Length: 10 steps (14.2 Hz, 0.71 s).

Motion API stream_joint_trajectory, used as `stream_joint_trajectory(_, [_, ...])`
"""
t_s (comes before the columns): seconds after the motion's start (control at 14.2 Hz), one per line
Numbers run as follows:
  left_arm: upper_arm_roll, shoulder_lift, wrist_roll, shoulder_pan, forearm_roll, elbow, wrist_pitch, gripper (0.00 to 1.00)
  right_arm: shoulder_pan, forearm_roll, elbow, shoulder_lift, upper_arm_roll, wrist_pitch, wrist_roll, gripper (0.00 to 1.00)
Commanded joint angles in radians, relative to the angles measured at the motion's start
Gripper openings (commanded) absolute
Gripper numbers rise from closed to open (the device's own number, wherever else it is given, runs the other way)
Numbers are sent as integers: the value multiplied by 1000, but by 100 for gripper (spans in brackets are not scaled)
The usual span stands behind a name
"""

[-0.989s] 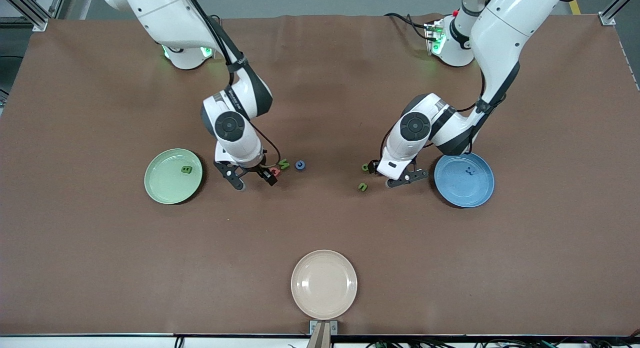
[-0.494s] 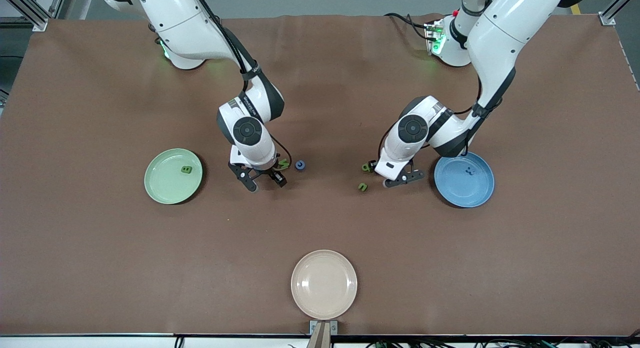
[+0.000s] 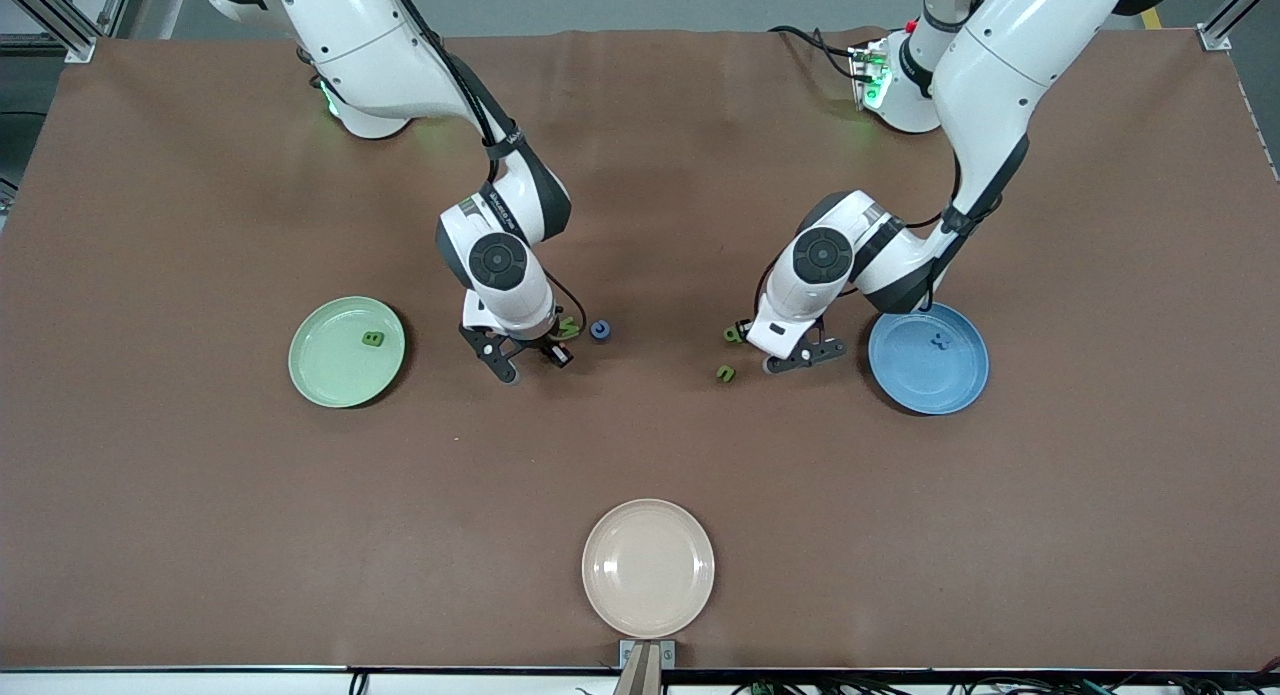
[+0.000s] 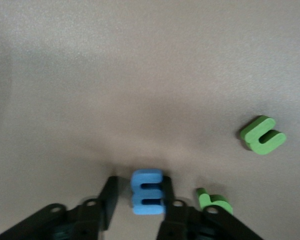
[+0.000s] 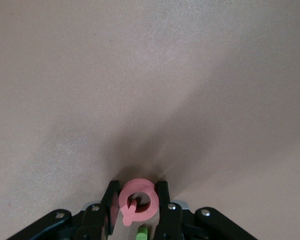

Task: Sort upper and lower case letters into plates
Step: 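Put the E in the blue plate and the Q in the green plate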

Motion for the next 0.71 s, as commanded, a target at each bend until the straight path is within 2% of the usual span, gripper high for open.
stream_joint_trajectory(0.0, [0, 8, -14, -2, 26, 7, 3, 27, -6, -12, -19, -35, -14, -45, -9, 0])
stream_joint_trajectory(0.14, [-1, 5, -20, -2, 26, 7, 3, 13, -60, -13, -26, -85, -15, -118, -119, 0])
stream_joint_trajectory(0.28, [-1, -7, -17, -2, 26, 7, -4, 4, -142, -13, -90, -172, -15, -147, -286, 0])
stream_joint_trajectory(0.49, [-3, -73, 23, 18, 26, 7, -44, 1, -300, -13, -216, -300, -15, -152, -602, 0])
stream_joint_trajectory(0.64, [-4, -128, 127, 47, 24, 7, -117, 1, -415, -13, -275, -343, -15, -143, -801, 0])
